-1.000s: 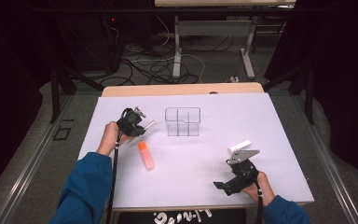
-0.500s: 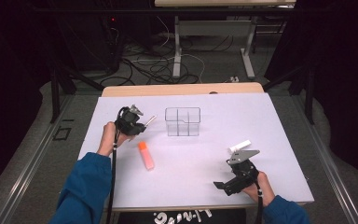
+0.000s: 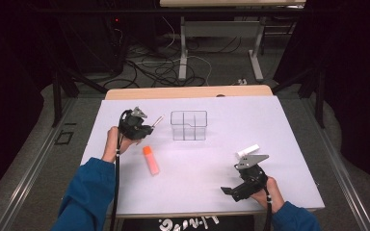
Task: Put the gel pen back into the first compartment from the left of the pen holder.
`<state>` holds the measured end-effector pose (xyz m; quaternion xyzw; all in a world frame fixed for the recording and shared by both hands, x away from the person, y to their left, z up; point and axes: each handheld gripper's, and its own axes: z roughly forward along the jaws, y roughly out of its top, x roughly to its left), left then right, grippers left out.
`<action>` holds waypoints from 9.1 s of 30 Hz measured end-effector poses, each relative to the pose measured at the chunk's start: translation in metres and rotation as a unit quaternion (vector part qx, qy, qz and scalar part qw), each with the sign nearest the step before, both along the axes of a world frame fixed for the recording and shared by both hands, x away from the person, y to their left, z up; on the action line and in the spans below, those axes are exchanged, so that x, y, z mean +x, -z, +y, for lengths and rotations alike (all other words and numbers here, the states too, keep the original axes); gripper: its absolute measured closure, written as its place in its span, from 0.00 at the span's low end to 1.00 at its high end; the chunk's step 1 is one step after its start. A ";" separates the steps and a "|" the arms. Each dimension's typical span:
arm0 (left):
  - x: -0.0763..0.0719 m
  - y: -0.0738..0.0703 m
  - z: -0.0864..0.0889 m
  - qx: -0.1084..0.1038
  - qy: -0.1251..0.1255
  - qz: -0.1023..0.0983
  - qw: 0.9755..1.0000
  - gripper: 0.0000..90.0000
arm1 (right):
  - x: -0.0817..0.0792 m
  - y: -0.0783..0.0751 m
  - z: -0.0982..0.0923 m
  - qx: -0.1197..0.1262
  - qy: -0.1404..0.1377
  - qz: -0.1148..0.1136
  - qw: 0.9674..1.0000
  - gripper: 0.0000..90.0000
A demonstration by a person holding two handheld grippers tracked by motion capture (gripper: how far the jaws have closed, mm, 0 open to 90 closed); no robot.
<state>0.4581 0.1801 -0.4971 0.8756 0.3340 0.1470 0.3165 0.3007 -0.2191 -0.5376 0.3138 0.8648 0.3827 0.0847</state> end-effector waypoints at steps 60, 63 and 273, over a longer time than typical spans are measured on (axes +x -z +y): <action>-0.026 -0.022 -0.027 -0.081 0.025 -0.068 0.994 0.89 | 0.001 0.000 -0.001 -0.006 -0.005 -0.002 1.000 0.01; -0.027 -0.024 -0.029 -0.092 0.023 -0.071 0.993 0.89 | 0.001 0.001 -0.001 -0.002 -0.004 -0.005 1.000 0.01; -0.085 0.011 -0.025 -0.058 -0.009 -0.078 0.995 0.01 | 0.002 0.002 -0.003 -0.010 -0.010 -0.003 1.000 0.02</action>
